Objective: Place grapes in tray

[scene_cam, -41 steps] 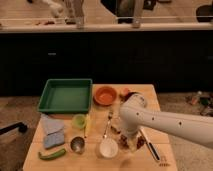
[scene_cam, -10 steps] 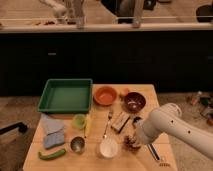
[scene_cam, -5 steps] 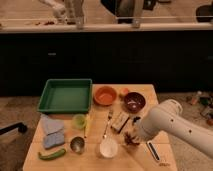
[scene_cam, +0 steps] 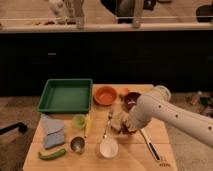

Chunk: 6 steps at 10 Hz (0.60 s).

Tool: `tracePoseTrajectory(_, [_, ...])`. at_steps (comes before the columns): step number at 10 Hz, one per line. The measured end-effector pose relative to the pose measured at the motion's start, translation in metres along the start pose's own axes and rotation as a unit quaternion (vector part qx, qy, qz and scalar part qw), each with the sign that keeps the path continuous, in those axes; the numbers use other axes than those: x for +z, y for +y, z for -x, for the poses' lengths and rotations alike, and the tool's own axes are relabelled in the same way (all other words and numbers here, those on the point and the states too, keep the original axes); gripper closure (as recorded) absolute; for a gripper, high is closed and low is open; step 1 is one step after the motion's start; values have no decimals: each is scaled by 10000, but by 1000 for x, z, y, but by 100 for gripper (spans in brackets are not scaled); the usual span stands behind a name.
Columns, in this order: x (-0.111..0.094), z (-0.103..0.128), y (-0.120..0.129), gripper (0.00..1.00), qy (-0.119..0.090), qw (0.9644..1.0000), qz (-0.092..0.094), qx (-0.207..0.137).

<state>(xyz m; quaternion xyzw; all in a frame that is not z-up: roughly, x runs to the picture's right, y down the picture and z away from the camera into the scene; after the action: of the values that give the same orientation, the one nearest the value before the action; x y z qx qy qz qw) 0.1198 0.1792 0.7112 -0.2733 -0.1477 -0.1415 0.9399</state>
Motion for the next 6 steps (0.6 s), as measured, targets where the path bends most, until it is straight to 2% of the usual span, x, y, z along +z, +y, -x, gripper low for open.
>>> tracePoseTrajectory(4, [-26, 29, -26, 100, 256, 9991, -54, -321])
tracePoseTrajectory(6, [-28, 56, -43, 100, 302, 9979, -31, -568])
